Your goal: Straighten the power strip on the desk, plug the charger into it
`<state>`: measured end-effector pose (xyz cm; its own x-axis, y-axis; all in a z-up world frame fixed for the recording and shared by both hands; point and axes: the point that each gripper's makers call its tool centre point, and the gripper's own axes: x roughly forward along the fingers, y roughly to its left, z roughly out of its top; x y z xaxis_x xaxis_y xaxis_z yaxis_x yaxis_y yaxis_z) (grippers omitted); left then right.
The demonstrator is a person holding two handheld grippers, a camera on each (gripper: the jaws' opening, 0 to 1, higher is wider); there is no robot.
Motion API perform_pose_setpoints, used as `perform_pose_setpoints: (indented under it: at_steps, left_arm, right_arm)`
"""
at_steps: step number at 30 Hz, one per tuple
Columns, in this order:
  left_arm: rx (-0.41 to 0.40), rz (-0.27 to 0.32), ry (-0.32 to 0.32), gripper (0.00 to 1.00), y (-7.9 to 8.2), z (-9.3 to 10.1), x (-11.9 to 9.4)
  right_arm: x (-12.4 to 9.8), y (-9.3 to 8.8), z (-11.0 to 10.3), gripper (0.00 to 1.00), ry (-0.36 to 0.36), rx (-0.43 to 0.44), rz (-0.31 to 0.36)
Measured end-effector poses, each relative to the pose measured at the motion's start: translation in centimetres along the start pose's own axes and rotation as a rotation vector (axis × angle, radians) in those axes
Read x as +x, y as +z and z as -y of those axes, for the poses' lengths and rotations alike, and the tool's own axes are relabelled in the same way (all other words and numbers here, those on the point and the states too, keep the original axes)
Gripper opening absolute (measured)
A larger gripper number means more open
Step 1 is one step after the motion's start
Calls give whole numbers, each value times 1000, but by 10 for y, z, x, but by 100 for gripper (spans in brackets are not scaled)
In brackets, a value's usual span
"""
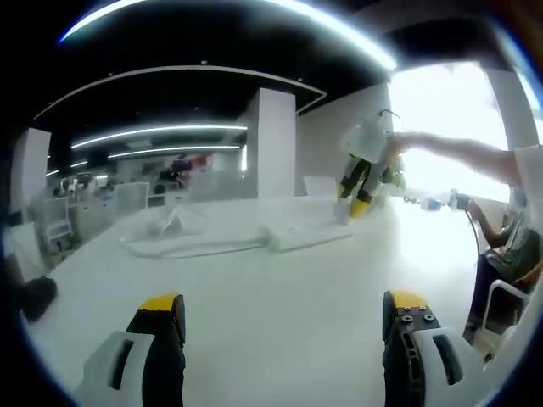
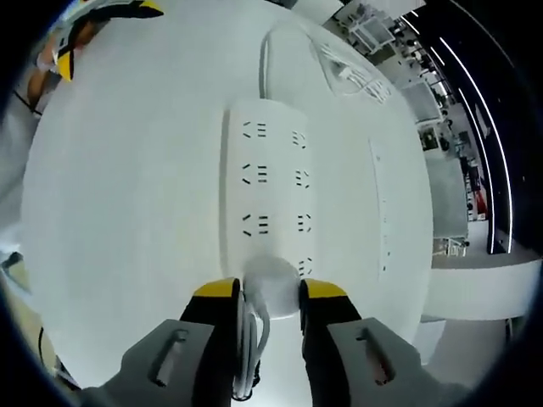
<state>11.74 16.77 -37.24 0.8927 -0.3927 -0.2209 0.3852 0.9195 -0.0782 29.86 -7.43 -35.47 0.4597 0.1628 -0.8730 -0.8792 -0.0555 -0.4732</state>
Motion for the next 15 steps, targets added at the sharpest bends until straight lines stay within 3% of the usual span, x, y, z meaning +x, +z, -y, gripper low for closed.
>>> perform_pose_setpoints:
  at_steps: [2,5,15]
  left_arm:
    - [1,-1,-4,99,0,2,1]
    - [4,-2,-11,99,0,5,2]
    - [1,-3,-5,99,0,3,3]
  right_arm:
    - [0,0,1,25,-2,10,-1]
    - [0,1,0,25,21,-43,0]
    - [3,2,2,24,62,-9,-31]
